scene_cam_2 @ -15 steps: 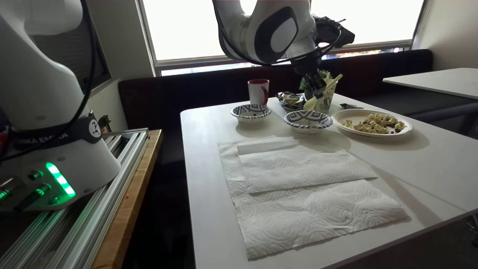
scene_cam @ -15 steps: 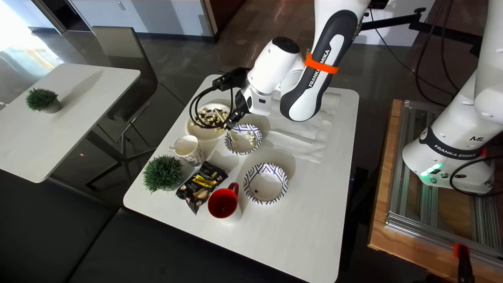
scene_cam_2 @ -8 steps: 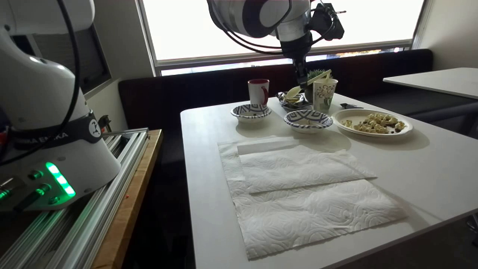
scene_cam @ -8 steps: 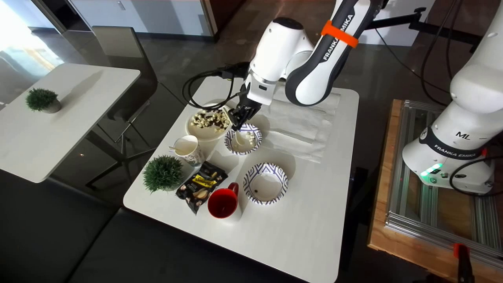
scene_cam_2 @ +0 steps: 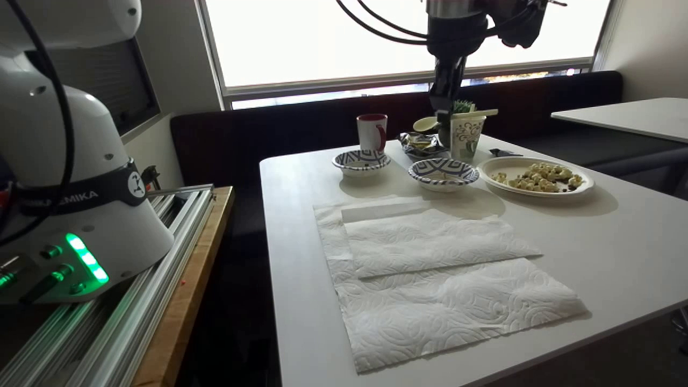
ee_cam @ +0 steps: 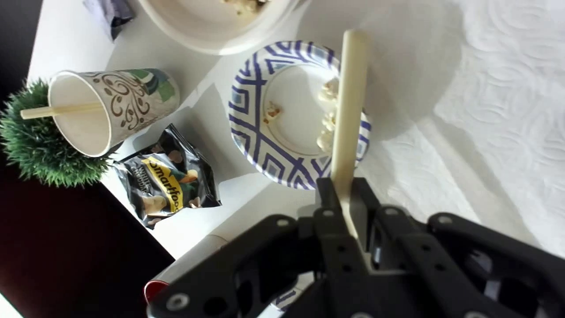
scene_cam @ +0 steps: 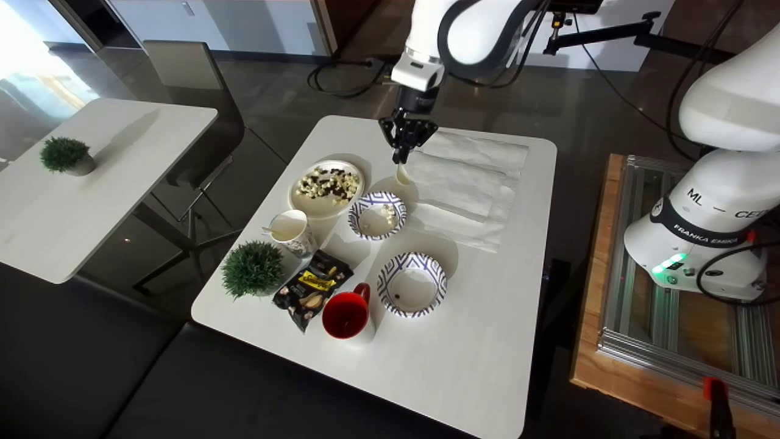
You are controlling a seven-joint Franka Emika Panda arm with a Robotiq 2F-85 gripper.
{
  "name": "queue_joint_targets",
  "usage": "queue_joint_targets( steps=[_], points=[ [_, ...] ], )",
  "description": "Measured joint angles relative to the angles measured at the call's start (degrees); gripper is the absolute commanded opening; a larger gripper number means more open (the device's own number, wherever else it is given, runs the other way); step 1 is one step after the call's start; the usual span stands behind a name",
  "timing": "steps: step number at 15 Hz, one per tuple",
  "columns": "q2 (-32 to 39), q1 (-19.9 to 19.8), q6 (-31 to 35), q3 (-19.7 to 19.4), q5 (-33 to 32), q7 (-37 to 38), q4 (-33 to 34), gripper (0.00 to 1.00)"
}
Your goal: Transfer a spoonful of contents from the white plate to the right bowl
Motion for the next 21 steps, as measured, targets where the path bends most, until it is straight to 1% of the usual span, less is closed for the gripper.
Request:
queue_joint_targets(
  steps=[1,2,3,4,5,7,8,10,11,12,13,14,15,16,17,18,19,21],
  points=[
    [0.2,-4.0,-4.7,2.1,0.9,0.0,1.0,0.04],
    [0.5,-6.6,-9.3,2.9,1.5,0.0,2.2,0.04],
    [0.8,-8.2,-14.0,2.9,2.0,-0.1,3.6,0.04],
    [1.2,-8.6,-18.6,2.0,2.3,-0.1,5.1,0.04],
    [1.5,-7.9,-23.2,0.2,2.4,-0.2,6.9,0.04],
    [1.9,-3.8,-31.9,-5.1,2.8,-0.5,11.1,0.04],
    [1.9,-0.8,-35.7,-8.3,3.3,-0.5,13.7,0.03],
    [2.0,6.6,-40.2,-15.7,4.6,-0.5,19.2,0.03],
    [2.0,10.7,-41.4,-19.6,5.0,-0.3,21.7,0.13],
    [2.1,14.9,-41.6,-23.5,5.1,0.1,23.9,0.13],
    [2.2,18.4,-41.6,-26.5,5.2,0.5,25.5,0.13],
    [2.3,20.5,-41.6,-28.1,5.2,0.8,26.5,0.13],
    [2.5,21.4,-41.6,-28.7,5.2,1.1,26.9,0.13],
    [2.5,21.6,-41.6,-28.8,5.2,1.3,27.0,0.03],
    [2.5,21.6,-41.6,-28.9,5.2,1.3,27.1,0.03],
    [2.2,22.9,-41.6,-30.5,6.0,1.0,27.1,0.03],
    [1.7,25.7,-41.6,-33.8,6.6,0.4,27.2,0.03],
    [1.4,32.4,-41.5,-41.0,7.0,0.2,27.6,0.03]
  ],
)
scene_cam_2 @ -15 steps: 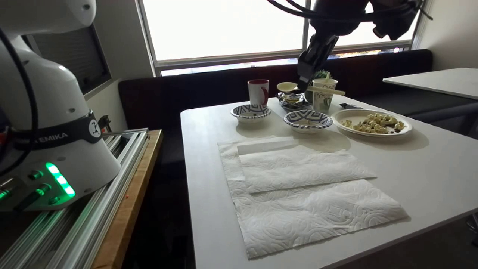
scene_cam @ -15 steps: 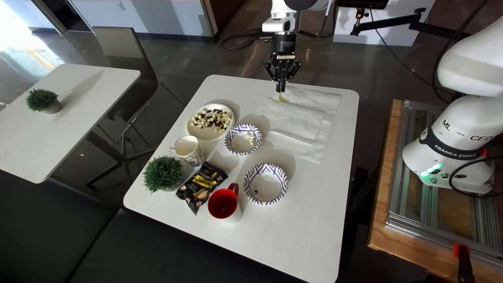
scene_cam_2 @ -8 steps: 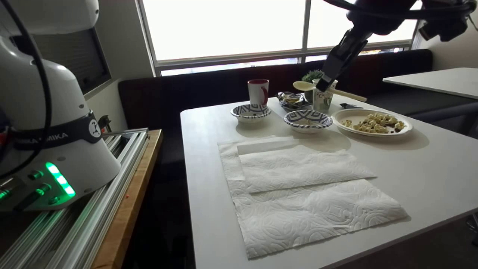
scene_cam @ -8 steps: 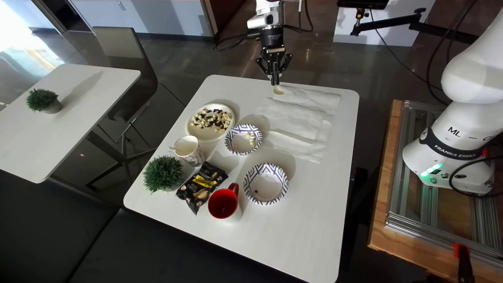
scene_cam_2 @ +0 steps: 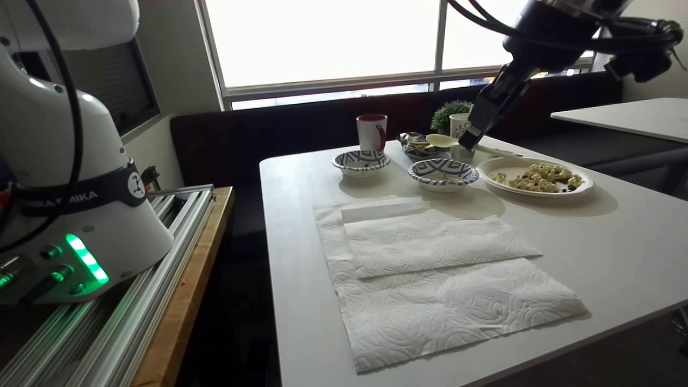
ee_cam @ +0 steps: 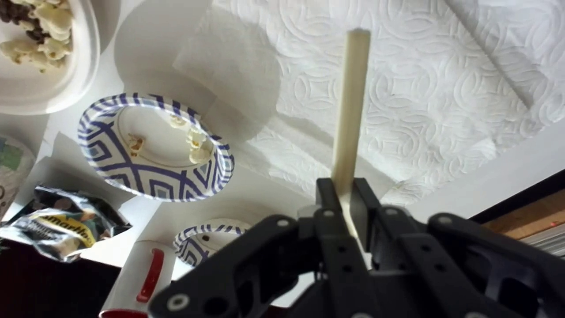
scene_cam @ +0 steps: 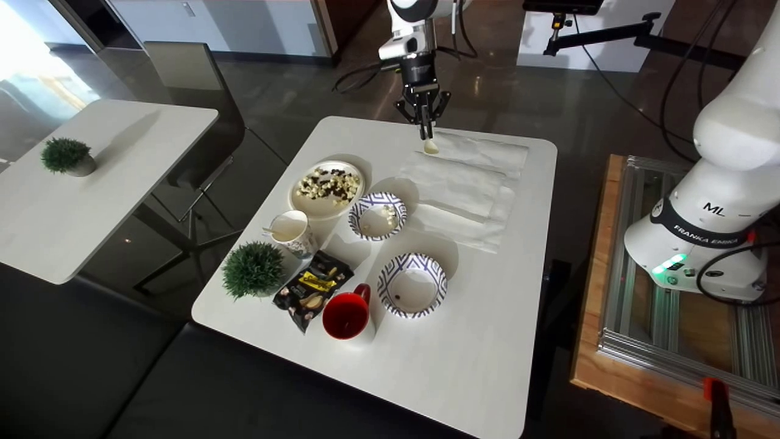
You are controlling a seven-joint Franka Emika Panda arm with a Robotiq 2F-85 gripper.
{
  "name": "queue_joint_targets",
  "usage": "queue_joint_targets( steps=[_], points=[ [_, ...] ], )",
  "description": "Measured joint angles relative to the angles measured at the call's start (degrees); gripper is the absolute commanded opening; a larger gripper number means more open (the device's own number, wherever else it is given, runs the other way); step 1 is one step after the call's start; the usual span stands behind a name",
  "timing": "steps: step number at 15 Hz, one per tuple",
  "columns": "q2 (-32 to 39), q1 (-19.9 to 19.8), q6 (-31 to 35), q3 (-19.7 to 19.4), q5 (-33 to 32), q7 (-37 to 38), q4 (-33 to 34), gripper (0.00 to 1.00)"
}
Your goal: Transfer a spoonful of contents from the white plate to the right bowl
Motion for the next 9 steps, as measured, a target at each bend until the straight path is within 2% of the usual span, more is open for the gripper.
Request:
queue_joint_targets(
  steps=[5,7,9],
  points=[
    [0.7,17.3,0.0,-17.5,2.3,-1.6,1.7,0.03],
    [1.4,22.9,0.3,-22.8,3.0,-2.4,2.6,0.03],
    [2.5,26.7,0.5,-26.5,3.3,-2.7,3.7,0.03]
  ],
)
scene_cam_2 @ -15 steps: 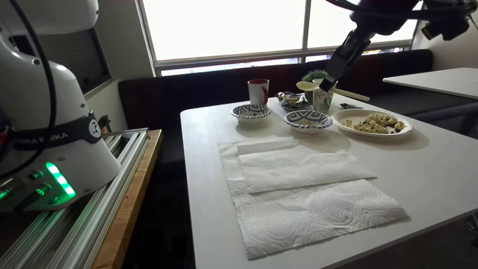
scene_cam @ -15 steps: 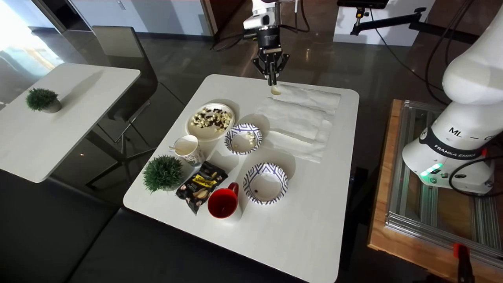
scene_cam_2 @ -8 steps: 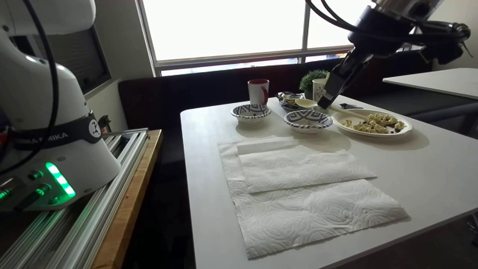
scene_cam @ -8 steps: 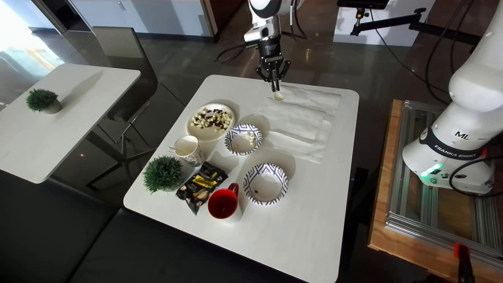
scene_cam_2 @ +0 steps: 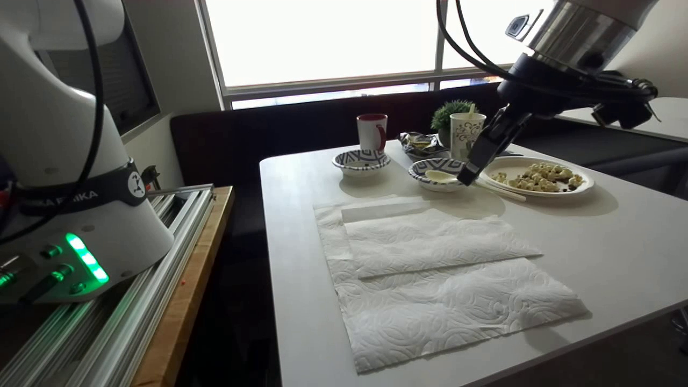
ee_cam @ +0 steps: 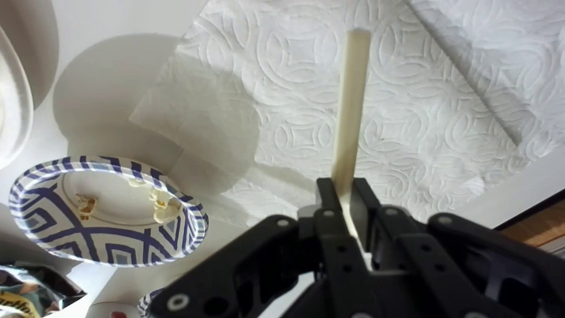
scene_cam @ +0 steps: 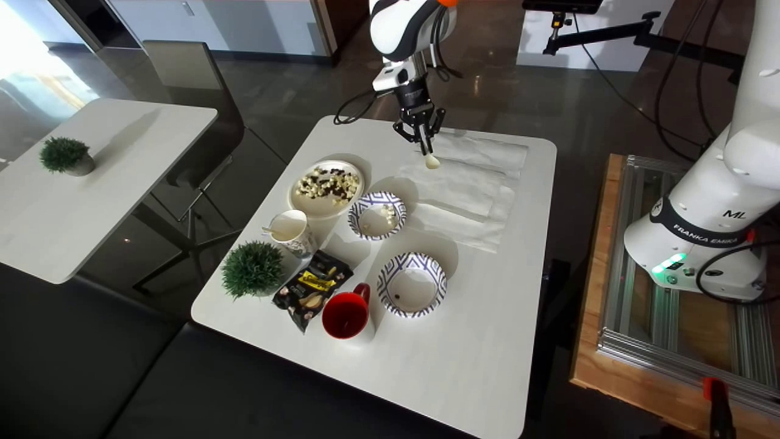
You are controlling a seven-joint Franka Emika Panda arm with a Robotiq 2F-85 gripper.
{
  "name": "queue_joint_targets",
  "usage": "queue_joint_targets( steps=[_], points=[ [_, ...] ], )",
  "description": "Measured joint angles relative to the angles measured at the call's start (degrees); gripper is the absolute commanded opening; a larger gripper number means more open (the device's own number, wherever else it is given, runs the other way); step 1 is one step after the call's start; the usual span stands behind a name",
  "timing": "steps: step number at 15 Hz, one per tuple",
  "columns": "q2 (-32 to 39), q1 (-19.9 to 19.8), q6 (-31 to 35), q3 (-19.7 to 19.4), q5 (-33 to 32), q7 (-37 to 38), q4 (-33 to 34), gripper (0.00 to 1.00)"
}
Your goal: Transfer a spoonful of contents from the white plate to the right bowl
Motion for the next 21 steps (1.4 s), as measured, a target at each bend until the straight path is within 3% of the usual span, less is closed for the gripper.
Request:
queue_joint_targets(
  steps=[6,7,9,14,17,21],
  points=[
    [4.6,5.0,0.0,-5.1,0.0,-0.1,3.5,0.03],
    [5.3,5.2,0.0,-5.4,0.0,-0.2,4.1,0.38],
    [6.5,5.5,0.0,-5.7,0.0,-0.2,5.0,0.44],
    [5.7,6.0,-1.1,-5.7,0.3,-0.6,4.9,0.79],
    [1.4,5.9,-1.9,-5.3,7.4,-0.5,1.6,1.0],
    [-8.0,5.8,-1.0,-5.8,19.8,0.4,-6.3,1.0]
  ],
)
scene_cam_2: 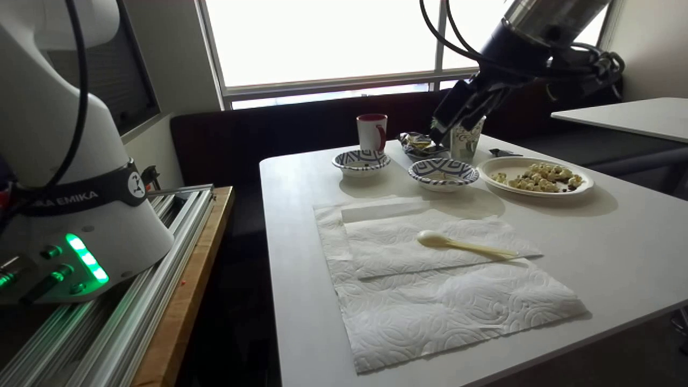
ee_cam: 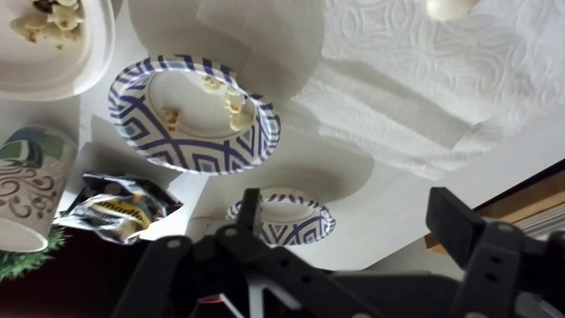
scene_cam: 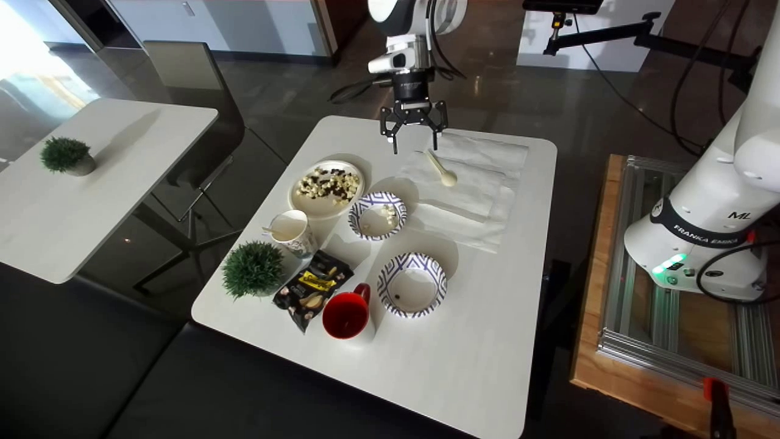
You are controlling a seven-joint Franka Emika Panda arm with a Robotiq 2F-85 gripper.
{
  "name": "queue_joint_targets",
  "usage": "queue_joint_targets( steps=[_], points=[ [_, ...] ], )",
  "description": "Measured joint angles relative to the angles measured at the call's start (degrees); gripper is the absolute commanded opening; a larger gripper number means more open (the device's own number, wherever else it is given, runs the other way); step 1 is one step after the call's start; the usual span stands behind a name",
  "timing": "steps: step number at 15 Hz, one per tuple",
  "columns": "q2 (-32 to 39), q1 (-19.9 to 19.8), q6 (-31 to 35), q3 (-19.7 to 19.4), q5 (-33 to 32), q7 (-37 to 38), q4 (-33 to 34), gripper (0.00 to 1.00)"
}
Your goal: Transfer a spoonful of contents from the white plate to the right bowl
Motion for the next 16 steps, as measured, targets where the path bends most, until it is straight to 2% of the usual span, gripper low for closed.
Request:
queue_joint_targets(
  steps=[3,7,12,16],
  points=[
    [-6.6,0.4,3.7,-1.8,6.0,1.8,-6.9,1.0],
    [-14.5,2.1,11.8,-4.7,10.2,5.4,-16.0,1.0],
    [-25.1,6.0,22.7,-6.4,9.5,16.2,-25.5,1.0],
    [-27.9,7.0,23.8,-6.5,9.3,18.5,-27.3,1.0]
  ],
)
